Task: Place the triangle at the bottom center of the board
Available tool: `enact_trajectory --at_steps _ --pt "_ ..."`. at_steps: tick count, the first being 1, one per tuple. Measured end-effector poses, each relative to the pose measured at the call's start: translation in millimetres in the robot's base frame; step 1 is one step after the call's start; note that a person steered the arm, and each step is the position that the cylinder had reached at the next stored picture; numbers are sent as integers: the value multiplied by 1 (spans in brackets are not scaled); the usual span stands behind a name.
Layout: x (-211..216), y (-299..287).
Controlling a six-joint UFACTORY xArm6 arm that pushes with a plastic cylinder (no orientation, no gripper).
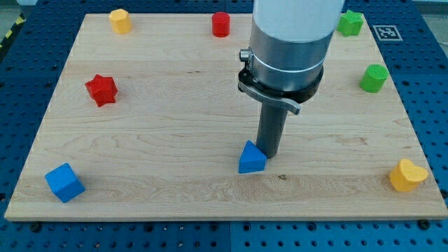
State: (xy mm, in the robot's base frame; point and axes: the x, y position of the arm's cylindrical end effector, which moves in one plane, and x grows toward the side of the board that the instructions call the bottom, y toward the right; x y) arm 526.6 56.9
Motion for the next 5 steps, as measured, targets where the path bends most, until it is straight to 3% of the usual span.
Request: enact_trajectory --at_steps 3,5 --pt "-15 -42" --pt "6 -34"
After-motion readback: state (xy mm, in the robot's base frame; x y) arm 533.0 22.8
